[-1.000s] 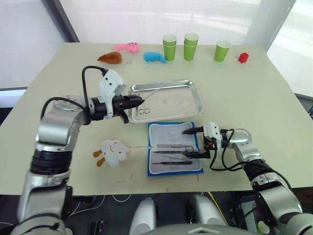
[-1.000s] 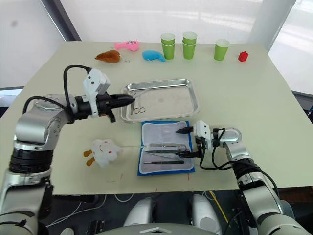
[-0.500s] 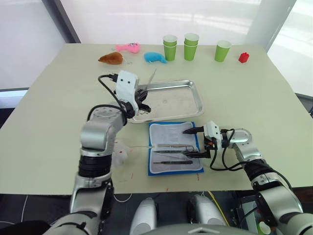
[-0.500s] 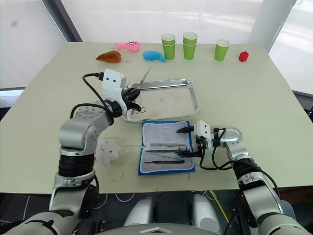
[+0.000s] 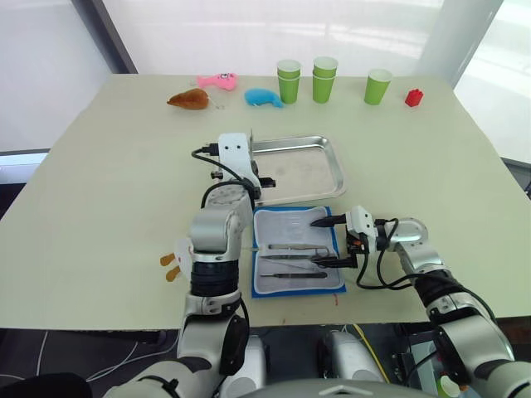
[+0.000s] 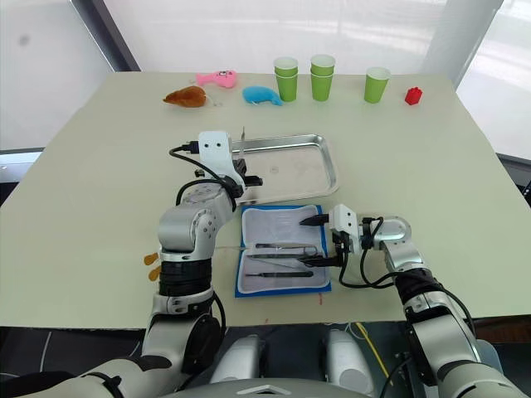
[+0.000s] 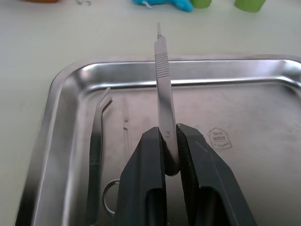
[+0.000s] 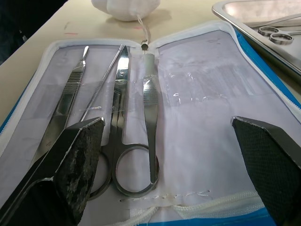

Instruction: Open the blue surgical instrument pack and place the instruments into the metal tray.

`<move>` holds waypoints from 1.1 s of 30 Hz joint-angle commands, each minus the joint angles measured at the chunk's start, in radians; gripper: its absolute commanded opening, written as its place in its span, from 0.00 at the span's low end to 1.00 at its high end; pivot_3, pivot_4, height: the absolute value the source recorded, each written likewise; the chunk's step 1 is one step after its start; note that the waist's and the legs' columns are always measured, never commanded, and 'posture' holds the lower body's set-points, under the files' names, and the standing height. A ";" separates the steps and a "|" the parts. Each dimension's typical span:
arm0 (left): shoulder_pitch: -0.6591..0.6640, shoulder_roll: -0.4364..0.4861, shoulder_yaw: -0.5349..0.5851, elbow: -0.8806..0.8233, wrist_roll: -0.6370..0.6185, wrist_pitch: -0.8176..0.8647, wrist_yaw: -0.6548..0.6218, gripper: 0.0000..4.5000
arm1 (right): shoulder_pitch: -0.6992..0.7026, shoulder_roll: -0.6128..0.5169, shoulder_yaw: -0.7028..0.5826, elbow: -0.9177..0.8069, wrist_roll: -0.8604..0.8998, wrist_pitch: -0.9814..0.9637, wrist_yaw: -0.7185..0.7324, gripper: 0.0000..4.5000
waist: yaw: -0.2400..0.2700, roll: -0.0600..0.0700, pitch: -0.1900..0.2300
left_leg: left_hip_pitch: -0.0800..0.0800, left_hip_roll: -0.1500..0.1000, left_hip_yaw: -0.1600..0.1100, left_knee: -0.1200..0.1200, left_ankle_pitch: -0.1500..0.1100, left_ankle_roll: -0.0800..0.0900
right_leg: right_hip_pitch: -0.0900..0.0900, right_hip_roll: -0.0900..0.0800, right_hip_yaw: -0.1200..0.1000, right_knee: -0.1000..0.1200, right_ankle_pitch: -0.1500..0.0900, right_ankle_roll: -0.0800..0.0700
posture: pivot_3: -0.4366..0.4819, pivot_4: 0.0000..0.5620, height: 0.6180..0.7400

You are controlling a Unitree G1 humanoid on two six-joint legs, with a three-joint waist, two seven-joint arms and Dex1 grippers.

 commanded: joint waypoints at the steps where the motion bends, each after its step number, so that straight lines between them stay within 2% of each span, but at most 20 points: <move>1: -0.004 -0.048 0.030 -0.006 0.007 -0.006 0.061 0.01 | 0.058 0.016 0.074 0.077 -0.072 0.026 0.000 1.00 | 0.000 0.000 0.000 | 0.000 0.000 0.000 0.000 0.000 -0.001 | 0.000 0.000 0.000 0.000 0.000 0.000 | 0.48 0.27 1.00; 9: -0.010 -0.079 0.023 0.041 0.030 0.002 0.100 0.01 | 0.059 0.024 0.076 0.077 -0.072 0.028 -0.004 1.00 | 0.000 -0.001 0.000 | 0.000 0.000 0.000 0.000 0.002 -0.010 | 0.000 0.001 0.000 0.000 0.000 0.001 | 0.48 0.27 1.00; 32: -0.055 -0.077 0.013 0.144 0.022 -0.020 0.063 0.01 | 0.061 0.036 0.076 0.080 -0.073 0.025 -0.014 1.00 | -0.001 -0.001 0.000 | 0.001 0.001 0.000 -0.002 0.003 -0.015 | 0.000 0.001 0.000 -0.001 -0.002 0.004 | 0.48 0.27 1.00; 33: -0.054 -0.079 0.014 0.143 0.021 -0.019 0.063 0.10 | 0.062 0.035 0.077 0.079 -0.073 0.025 -0.014 1.00 | -0.001 -0.001 0.000 | 0.001 0.001 0.000 -0.002 0.003 -0.015 | 0.000 0.001 0.000 -0.001 -0.002 0.004 | 0.48 0.27 1.00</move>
